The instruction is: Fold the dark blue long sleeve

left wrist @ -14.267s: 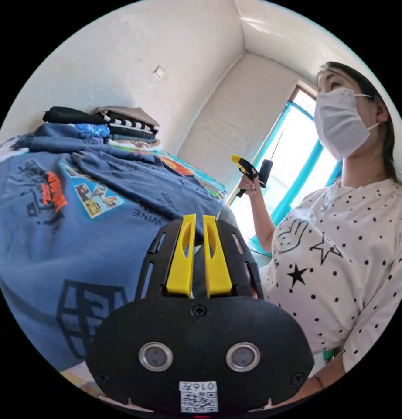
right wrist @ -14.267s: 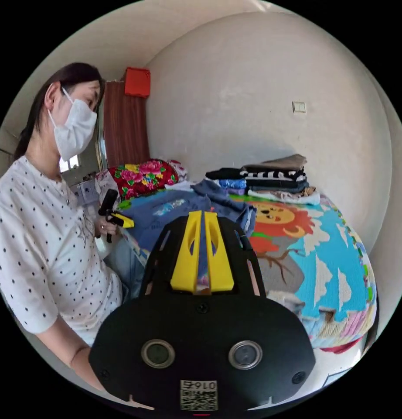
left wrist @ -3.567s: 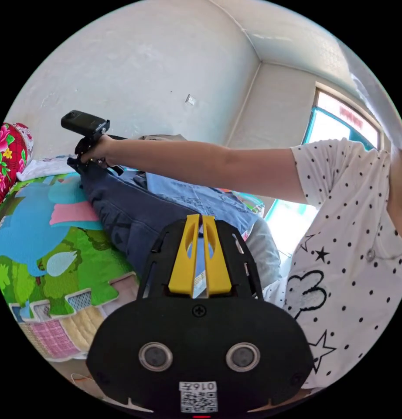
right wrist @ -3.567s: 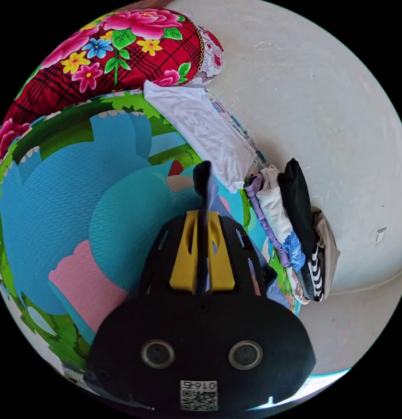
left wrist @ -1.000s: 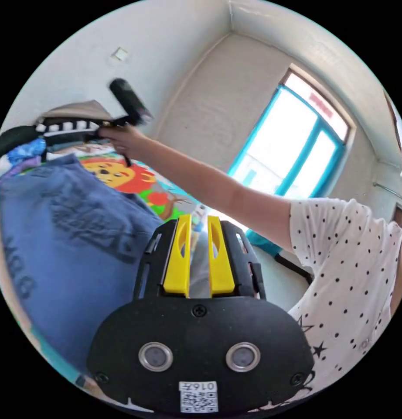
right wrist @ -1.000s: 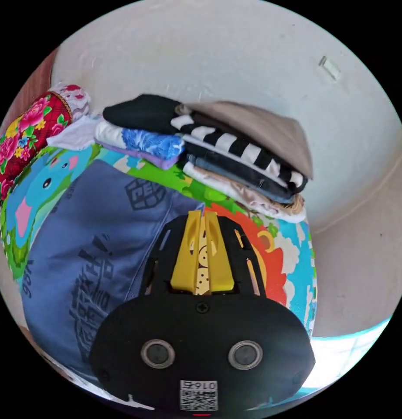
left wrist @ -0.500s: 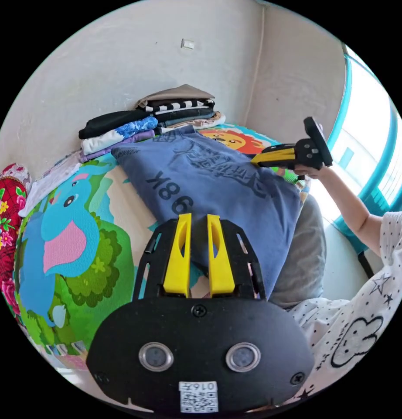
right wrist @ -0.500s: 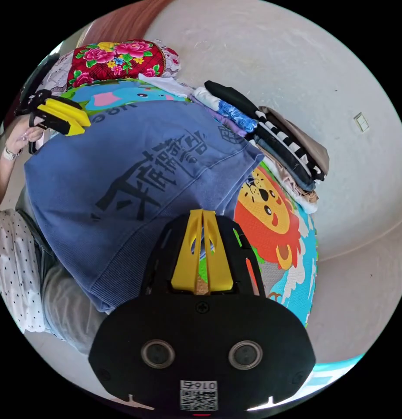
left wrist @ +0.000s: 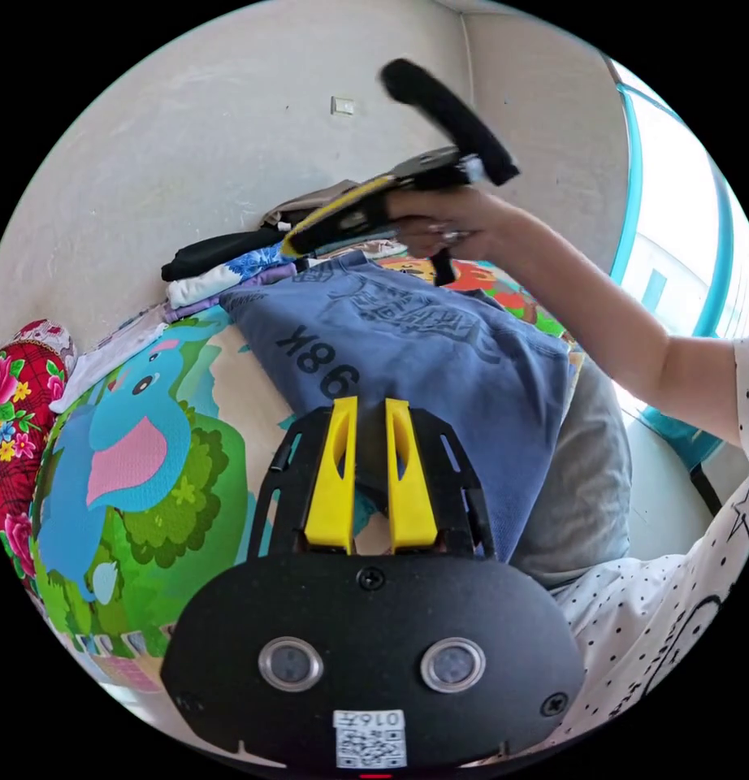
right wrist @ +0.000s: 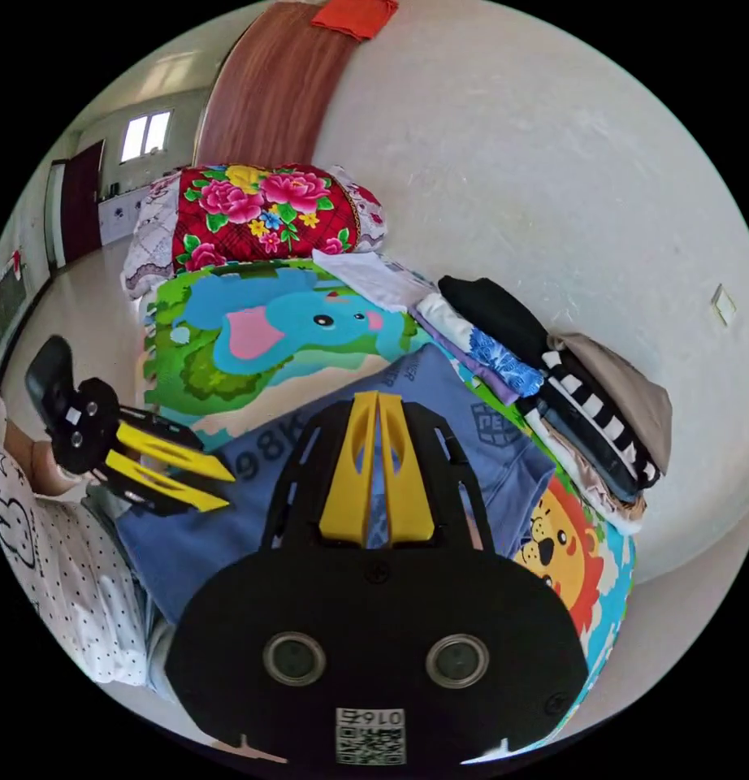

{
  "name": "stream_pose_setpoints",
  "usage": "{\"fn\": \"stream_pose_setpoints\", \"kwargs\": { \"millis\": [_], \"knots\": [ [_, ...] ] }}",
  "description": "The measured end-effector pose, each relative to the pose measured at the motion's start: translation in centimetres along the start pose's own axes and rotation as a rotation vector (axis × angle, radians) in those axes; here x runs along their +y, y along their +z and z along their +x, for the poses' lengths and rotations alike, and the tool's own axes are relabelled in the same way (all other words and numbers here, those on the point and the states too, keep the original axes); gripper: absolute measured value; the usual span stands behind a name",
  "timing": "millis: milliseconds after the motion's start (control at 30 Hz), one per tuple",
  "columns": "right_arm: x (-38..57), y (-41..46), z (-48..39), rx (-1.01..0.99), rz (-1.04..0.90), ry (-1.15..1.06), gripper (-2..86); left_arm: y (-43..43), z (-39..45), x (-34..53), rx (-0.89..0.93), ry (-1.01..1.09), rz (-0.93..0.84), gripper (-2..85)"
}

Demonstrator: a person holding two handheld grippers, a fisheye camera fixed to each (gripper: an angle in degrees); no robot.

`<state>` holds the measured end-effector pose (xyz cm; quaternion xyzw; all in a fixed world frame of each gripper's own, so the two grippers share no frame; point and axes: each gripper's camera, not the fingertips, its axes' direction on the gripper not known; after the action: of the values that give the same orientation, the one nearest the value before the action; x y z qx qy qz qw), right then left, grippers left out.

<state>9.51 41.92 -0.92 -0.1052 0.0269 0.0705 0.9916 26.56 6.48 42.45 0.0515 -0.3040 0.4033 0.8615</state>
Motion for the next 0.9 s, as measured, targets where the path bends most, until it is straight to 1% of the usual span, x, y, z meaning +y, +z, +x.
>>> {"fn": "stream_pose_setpoints", "kwargs": {
  "millis": [100, 133, 167, 200, 267, 333, 400, 433, 467, 500, 533, 633, 700, 767, 867, 900],
  "knots": [
    [-3.1, 6.1, -0.3, -0.010, -0.091, -0.050, -0.5, -0.1, 0.0, 0.5, -0.001, -0.001, 0.011, 5.5],
    [-3.4, 9.5, 0.0, -0.022, -0.246, -0.059, -0.5, -0.1, 0.0, 0.6, -0.001, -0.004, 0.013, 5.5],
    [-2.9, 12.1, 0.3, -0.075, -0.340, -0.060, -0.5, -0.2, 0.1, 0.8, -0.007, -0.005, 0.018, 5.3],
    [-2.6, 11.7, 0.7, -0.099, -0.260, -0.041, -0.6, -0.2, 0.2, 1.0, -0.013, -0.010, 0.020, 5.2],
    [-2.1, 11.5, 2.5, -0.202, -0.254, 0.029, -0.6, -0.3, 0.8, 1.2, -0.044, -0.002, 0.029, 4.8],
    [-2.7, 11.1, 3.2, -0.245, -0.291, 0.039, -0.6, -0.3, 1.7, 1.3, -0.092, 0.025, 0.026, 4.4],
    [-3.6, 9.6, 3.8, -0.189, -0.228, 0.038, -0.5, -0.4, 2.6, 1.5, -0.146, 0.056, 0.021, 3.8],
    [-4.2, 8.4, 4.3, -0.103, -0.133, 0.072, -0.5, -0.4, 2.7, 1.5, -0.153, 0.059, 0.022, 3.7],
    [-4.9, 8.1, 4.9, -0.086, -0.108, 0.106, -0.5, -0.5, 2.6, 1.7, -0.155, 0.051, 0.027, 3.5],
    [-5.3, 8.2, 5.1, -0.103, -0.118, 0.118, -0.5, -0.7, 2.4, 1.9, -0.144, 0.034, 0.033, 3.3],
    [-6.0, 9.1, 5.4, -0.144, -0.174, 0.120, -0.5, -0.7, 2.2, 2.0, -0.136, 0.026, 0.036, 3.2],
    [-6.4, 12.4, 4.6, -0.055, -0.354, 0.056, -0.5, -1.3, 1.0, 2.2, -0.078, 0.000, 0.035, 2.1],
    [-6.0, 12.9, 4.2, -0.052, -0.347, 0.056, -0.5, -1.9, 0.1, 1.7, -0.037, 0.025, 0.009, 0.6],
    [-5.5, 12.5, 5.1, -0.109, -0.328, 0.146, -0.5, -2.9, -0.9, 0.5, -0.043, 0.045, 0.006, -0.3],
    [-4.9, 10.7, 6.3, -0.193, -0.309, 0.201, -0.5, -5.0, -3.6, -2.4, -0.107, 0.017, 0.090, -0.8],
    [-4.8, 10.0, 6.4, -0.204, -0.294, 0.207, -0.5, -5.0, -4.9, -3.5, -0.103, 0.004, 0.095, -0.9]
  ]
}}
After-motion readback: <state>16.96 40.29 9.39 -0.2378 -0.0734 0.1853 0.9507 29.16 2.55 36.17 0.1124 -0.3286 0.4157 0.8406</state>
